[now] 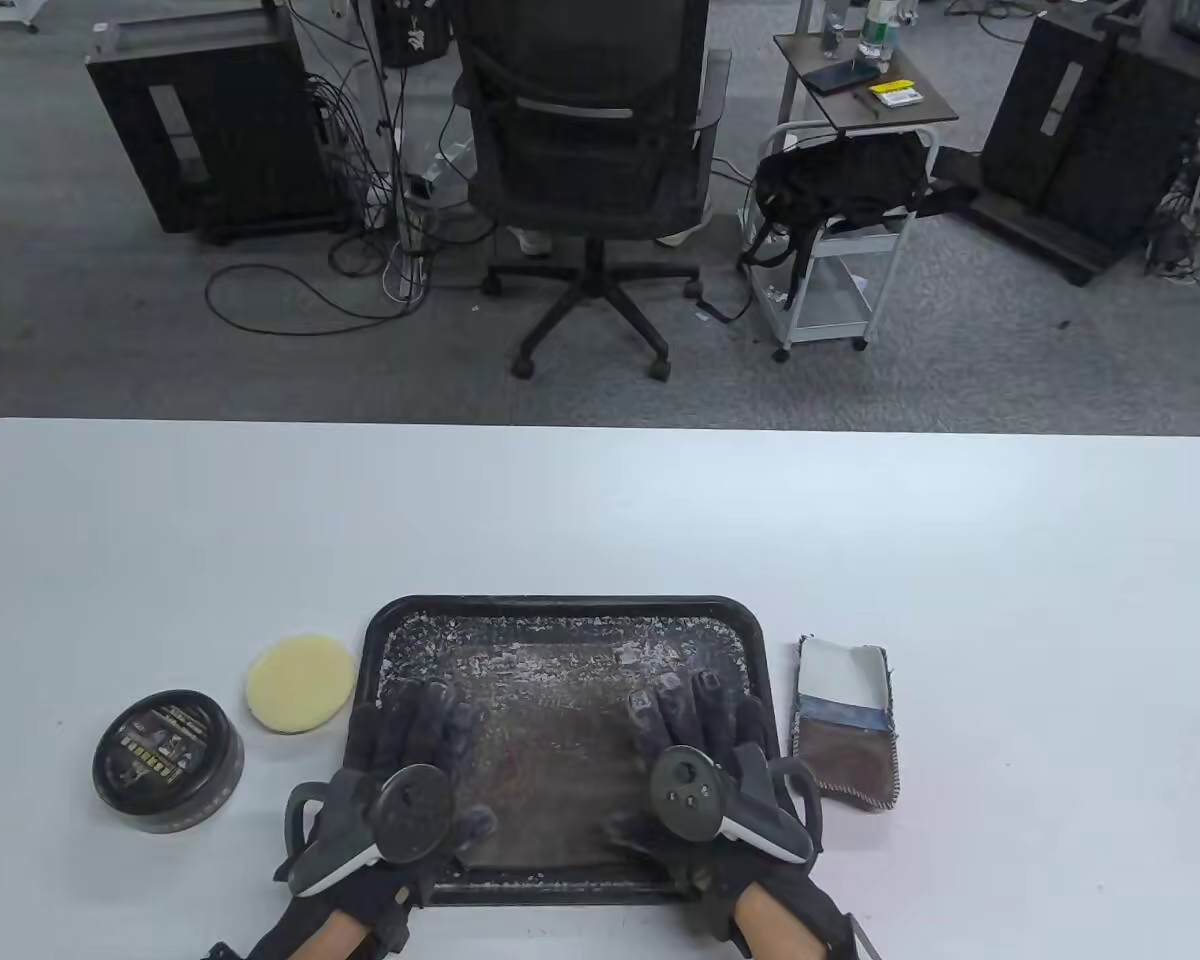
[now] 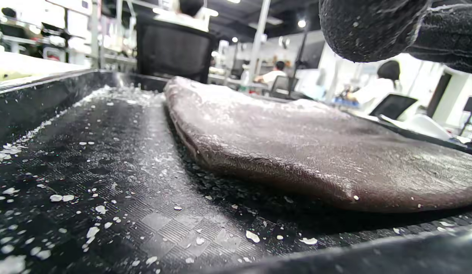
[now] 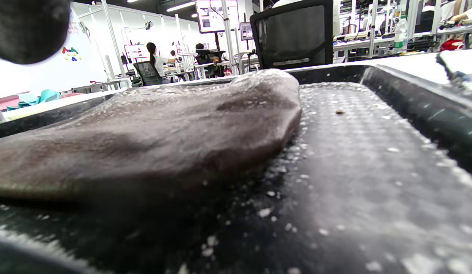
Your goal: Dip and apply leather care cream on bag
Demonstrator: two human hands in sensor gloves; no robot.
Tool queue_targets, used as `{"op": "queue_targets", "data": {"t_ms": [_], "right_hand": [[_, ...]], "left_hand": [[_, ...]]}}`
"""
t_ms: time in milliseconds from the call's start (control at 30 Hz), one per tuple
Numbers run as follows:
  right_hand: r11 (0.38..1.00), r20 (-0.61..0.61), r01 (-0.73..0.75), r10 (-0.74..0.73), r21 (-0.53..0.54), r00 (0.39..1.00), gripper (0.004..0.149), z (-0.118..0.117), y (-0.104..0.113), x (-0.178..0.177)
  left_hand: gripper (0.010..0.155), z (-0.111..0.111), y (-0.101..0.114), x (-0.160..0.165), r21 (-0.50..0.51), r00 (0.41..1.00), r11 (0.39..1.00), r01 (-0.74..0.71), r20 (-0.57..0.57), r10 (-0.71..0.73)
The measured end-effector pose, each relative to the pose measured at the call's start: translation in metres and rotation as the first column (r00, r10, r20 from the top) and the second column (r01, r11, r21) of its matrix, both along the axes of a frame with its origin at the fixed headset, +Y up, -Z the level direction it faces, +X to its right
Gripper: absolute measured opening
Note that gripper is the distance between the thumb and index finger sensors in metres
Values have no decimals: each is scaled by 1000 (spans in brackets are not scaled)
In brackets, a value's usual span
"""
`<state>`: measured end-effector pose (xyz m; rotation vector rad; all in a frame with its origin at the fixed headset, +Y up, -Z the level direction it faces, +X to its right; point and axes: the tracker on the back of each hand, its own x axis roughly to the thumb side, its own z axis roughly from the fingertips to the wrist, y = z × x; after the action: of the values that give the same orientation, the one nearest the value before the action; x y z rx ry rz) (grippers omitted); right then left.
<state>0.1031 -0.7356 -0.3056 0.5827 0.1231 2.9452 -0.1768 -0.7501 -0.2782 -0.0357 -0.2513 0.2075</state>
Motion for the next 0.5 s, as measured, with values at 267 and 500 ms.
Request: {"op": "queue_targets", "data": {"t_ms": [267, 500], "right_hand": [[1000, -8, 0, 0, -7, 1000, 104, 0, -1, -1], [1000, 12, 14, -14, -7, 1000, 104, -3, 3, 4]], "left_hand": [[93, 0, 0, 1, -7, 1000, 1000, 10, 0, -10], [93, 0, -1, 0, -9, 1000, 1000, 15, -3, -15]]}}
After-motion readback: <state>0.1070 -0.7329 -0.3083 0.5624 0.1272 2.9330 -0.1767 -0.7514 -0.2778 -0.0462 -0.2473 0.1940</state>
